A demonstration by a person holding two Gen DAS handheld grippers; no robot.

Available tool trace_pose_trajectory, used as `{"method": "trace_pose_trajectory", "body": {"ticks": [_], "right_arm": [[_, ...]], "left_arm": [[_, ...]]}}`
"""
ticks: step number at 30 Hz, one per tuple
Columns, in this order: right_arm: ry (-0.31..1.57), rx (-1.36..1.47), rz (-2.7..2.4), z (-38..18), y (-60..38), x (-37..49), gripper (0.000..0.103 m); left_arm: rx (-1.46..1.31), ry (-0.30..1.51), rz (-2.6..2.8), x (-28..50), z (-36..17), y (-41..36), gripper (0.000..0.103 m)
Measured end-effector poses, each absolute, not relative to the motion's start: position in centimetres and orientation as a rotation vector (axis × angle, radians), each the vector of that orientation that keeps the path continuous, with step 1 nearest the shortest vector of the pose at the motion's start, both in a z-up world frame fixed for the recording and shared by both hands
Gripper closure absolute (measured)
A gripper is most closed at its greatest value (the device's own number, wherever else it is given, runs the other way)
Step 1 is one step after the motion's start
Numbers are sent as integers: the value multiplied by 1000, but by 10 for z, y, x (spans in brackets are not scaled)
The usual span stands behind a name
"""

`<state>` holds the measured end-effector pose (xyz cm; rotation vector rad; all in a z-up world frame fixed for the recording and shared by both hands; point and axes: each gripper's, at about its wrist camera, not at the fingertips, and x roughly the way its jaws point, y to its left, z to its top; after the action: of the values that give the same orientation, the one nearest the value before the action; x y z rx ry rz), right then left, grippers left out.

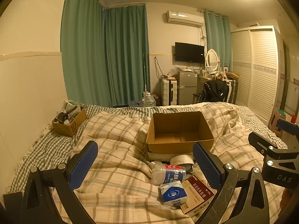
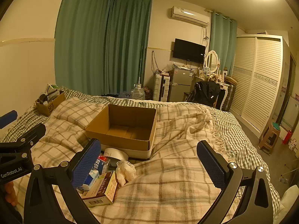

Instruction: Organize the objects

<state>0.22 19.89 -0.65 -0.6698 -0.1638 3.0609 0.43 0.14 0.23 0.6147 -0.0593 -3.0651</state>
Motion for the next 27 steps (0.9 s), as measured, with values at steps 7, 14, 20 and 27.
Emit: {"method": "trace_pose_trajectory", "body": {"ticks": [7, 14, 20, 27], "right_arm": [[-163, -678, 3053, -7, 198, 2, 0], [-163, -677, 3051, -7, 199, 3, 0], [-164, -684, 3049, -7, 199, 2, 1], [-163, -684, 3048, -9, 201, 3, 0]], "left_arm": [[624, -62, -3061, 3, 0, 1, 0], [637, -58, -3055, 2, -3, 2, 0], [654, -57, -3042, 0, -5, 1, 0], [652, -32, -3038, 3, -6, -1, 0]]}}
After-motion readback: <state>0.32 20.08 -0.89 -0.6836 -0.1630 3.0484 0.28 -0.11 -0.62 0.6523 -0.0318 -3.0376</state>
